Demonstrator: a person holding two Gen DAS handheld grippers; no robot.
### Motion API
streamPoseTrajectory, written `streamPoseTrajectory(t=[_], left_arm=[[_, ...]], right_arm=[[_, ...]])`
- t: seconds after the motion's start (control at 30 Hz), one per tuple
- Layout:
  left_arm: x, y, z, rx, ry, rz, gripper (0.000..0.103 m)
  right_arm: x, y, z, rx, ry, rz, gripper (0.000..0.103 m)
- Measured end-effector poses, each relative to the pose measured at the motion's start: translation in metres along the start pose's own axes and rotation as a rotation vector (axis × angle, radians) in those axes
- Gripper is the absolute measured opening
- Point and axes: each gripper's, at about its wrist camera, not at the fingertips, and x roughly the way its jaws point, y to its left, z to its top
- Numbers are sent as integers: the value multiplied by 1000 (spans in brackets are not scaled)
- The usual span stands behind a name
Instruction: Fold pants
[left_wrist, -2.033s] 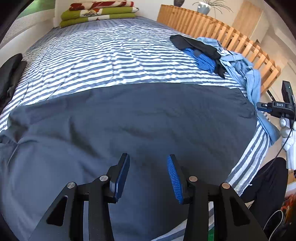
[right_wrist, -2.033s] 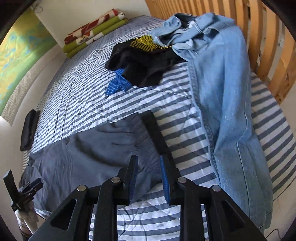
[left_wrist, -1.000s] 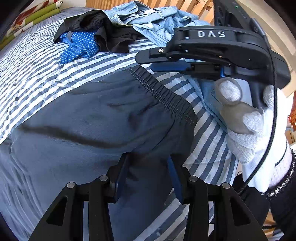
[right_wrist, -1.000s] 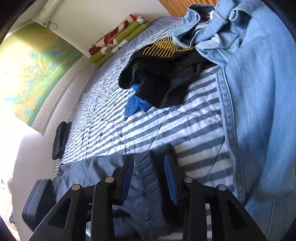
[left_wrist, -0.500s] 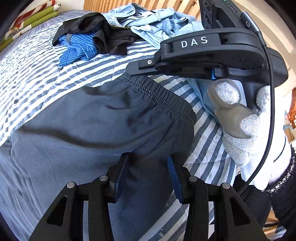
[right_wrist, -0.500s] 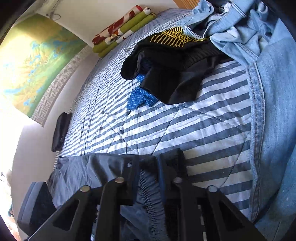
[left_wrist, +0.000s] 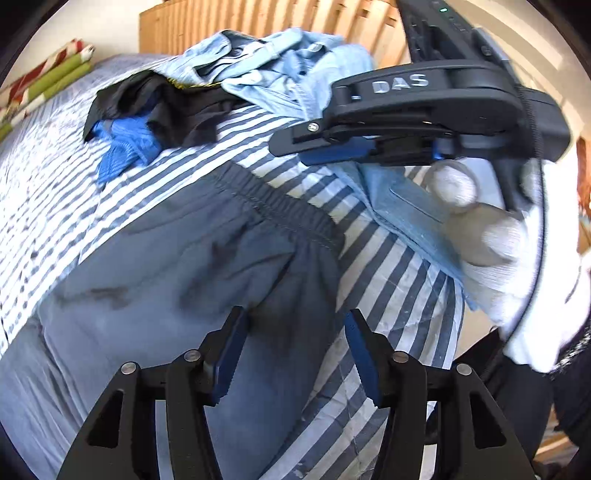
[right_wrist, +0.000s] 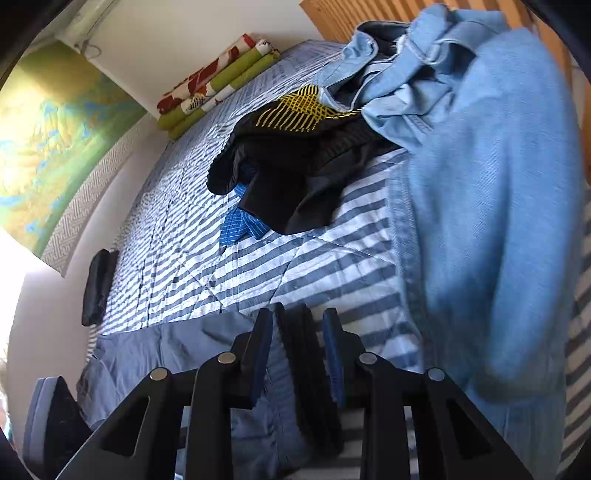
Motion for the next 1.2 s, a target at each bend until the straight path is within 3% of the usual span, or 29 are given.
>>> streamPoseTrajectory(t=[0.2,0.27,0.47,0.57,0.63,0.73,0.8,0.9,0.93,1.2], left_arm=[[24,-23,15,87,21,56,58],[30,-27,15,103,29,74,58],[49,-26,17,104,46,101,58],[52,-28,18,107,25,106,57],[52,-25,19,101,10,109,44],[50,-15,24,50,1,96,14],[46,-1,26,-25,-2,39,8],[38,16,26,-113,-22,-27,5],[35,17,25,-116,-37,-39,5],[28,12,24,-79,-66,-55,5]], right_arm=[[-8,-8,-35,8,81,-86,34],[0,-15,-43,57,129,-59,34],[6,-28,-53,138,164,20,34],[8,-37,-51,212,174,79,20],[6,-40,-50,241,167,108,13],[-1,-37,-47,228,143,151,12],[-8,-34,-45,198,115,136,14],[-11,-38,-41,179,100,92,45],[-10,-40,-40,184,101,100,49],[17,-41,-31,243,193,259,52]])
